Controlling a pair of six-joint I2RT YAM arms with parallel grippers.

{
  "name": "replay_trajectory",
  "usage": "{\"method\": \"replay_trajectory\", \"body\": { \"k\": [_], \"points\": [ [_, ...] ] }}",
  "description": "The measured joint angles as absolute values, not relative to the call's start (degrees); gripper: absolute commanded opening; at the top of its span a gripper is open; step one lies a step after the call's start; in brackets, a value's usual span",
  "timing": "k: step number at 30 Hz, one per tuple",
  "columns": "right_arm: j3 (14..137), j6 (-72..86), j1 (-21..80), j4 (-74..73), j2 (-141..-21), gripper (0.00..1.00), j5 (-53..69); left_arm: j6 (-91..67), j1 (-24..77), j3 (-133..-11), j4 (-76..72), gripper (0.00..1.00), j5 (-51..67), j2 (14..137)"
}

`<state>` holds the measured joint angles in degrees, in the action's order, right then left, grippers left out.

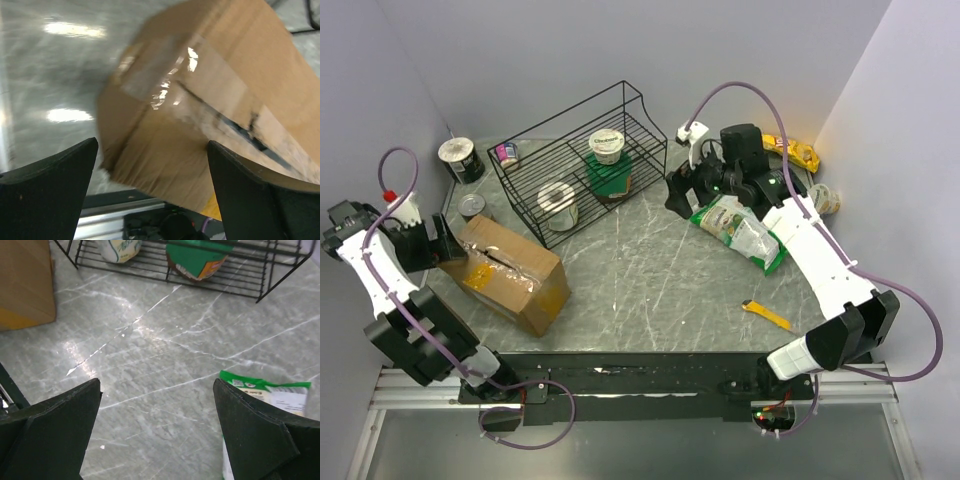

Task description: Unpack the express box

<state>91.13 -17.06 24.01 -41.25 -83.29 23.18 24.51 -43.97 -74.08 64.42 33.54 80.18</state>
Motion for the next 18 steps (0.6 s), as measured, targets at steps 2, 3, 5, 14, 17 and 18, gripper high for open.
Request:
{"method": "replay_trajectory", "body": {
  "k": [2,3,5,14,17,18],
  "points": [
    [89.3,-17.0,24.0,-41.3,-83.1,1.0,23.2,26.7,-44.0,-73.0,65.4,0.99,36.7,81.1],
    [88.4,-17.0,24.0,-41.3,-83.0,1.0,23.2,27.7,-44.1,-72.4,65.5,0.99,38.3,81.3],
    [86.9,-17.0,24.0,-41.5,-82.8,1.0,23.0,29.3,-43.2,-70.8,65.2,0.99,40.7,81.3],
    [85.1,-19.1,24.0,-42.3,-82.3,1.0,21.1,29.1,-26.9,-65.1,62.0,0.98,45.7,78.8],
    [84.6,-20.1,24.0,-42.6,-82.0,1.0,20.6,29.1,-24.1,-64.6,62.0,0.98,46.5,78.4],
    [83.9,-20.5,24.0,-42.6,-81.7,1.0,20.6,29.1,-23.2,-64.5,62.0,0.98,46.8,78.4]
  ]
}}
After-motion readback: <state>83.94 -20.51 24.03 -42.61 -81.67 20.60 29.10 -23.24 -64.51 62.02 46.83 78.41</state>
